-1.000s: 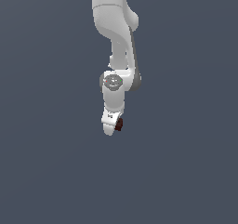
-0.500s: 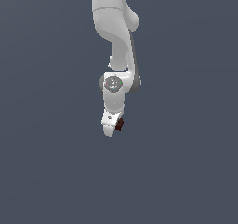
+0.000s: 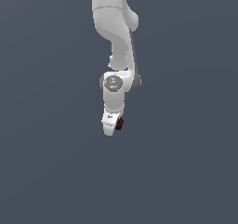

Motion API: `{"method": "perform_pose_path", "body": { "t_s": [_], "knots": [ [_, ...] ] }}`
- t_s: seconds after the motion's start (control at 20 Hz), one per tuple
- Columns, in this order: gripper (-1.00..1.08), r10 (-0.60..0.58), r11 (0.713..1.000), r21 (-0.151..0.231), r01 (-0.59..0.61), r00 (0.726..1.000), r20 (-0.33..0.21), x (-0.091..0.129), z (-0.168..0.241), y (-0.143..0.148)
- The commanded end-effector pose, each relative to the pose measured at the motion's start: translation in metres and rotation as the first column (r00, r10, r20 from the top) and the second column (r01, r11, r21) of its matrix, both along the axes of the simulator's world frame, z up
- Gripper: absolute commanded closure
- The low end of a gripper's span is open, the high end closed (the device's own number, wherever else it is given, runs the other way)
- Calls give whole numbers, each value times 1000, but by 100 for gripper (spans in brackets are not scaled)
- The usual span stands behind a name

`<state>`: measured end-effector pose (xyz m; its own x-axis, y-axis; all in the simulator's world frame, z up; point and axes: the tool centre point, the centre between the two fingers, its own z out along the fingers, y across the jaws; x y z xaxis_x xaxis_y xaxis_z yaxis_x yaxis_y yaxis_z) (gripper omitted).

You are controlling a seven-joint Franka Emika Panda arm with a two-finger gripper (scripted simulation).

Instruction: Pick up the object and move it to a goal position.

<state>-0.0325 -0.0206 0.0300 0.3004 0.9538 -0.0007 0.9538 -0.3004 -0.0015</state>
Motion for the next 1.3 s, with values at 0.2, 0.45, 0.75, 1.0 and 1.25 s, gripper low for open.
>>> {"method": "perform_pose_path", "body": {
  "t_s": [0.2, 0.45, 0.75, 1.0, 1.25],
  "knots": [
    [108, 0, 1000, -1, 0, 1000, 2, -3, 22, 1],
    [108, 1, 1000, -1, -1, 1000, 2, -8, 52, 3],
    [108, 2, 1000, -2, -2, 1000, 2, -18, 106, 6],
    [108, 3, 1000, -1, -3, 1000, 2, -27, 160, 10],
    [108, 3, 1000, 0, -3, 1000, 2, -36, 218, 13]
  ]
}}
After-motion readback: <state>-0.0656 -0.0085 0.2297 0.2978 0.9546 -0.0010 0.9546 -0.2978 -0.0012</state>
